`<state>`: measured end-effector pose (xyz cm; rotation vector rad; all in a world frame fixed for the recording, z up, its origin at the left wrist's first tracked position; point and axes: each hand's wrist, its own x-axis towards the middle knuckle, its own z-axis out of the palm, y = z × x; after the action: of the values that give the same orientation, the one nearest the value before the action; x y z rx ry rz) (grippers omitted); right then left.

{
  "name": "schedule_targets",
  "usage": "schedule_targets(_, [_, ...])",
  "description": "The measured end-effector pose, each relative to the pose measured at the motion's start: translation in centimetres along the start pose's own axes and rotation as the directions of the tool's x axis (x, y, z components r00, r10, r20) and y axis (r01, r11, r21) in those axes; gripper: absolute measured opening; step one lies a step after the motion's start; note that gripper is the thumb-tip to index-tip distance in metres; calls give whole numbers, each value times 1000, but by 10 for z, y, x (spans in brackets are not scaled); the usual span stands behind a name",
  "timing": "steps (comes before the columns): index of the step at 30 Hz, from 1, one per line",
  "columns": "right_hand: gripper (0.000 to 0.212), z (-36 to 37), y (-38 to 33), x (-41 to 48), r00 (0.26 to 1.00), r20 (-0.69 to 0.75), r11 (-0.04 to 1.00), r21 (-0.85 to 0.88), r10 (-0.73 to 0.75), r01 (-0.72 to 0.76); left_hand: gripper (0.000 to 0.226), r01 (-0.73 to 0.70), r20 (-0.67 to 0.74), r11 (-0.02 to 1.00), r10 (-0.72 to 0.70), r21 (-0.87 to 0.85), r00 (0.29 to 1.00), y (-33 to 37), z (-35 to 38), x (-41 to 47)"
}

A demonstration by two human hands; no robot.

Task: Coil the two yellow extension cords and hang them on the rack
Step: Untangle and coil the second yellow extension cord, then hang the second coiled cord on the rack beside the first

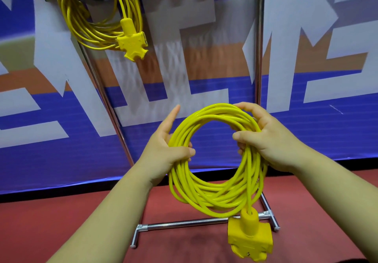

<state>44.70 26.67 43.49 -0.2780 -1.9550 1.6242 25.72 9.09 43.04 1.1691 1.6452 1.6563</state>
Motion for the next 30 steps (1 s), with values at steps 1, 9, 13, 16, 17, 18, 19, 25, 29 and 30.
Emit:
schedule_targets(1, [60,-1,1,0,1000,0,1000,-19,-17,17,101,-25,-19,1000,25,9,1000,4,0,1])
schedule_targets(9, [77,-18,-13,0,965,-42,933,-269,-260,240,87,-79,-104,994,86,70,991,35,8,22])
schedule_targets(13, [68,-32,-39,15,946,-86,896,-355,-314,265,78,-171,-15,965,177,197,984,77,8,54])
schedule_targets(16, [62,-46,-75,37,918,-70,848,-415,-390,329,73,-279,49,920,276,274,960,116,6,80])
schedule_targets(17, [61,-52,-88,45,909,-55,825,-446,-414,348,72,-312,64,902,308,299,949,129,5,89])
schedule_targets(18, [60,-58,-101,53,901,-43,801,-477,-432,361,71,-346,74,879,342,326,937,141,6,97])
schedule_targets(19, [60,-64,-114,61,895,-37,782,-503,-444,367,70,-377,80,854,374,359,924,153,7,104])
schedule_targets(25, [61,-97,-182,101,834,3,664,-603,-552,442,71,-472,139,735,469,487,872,223,7,149])
schedule_targets(29, [59,-116,-217,136,797,31,596,-647,-603,476,69,-530,182,673,518,516,836,261,4,178])
schedule_targets(30, [59,-120,-224,146,790,36,582,-655,-613,481,68,-539,203,636,524,552,827,269,3,186])
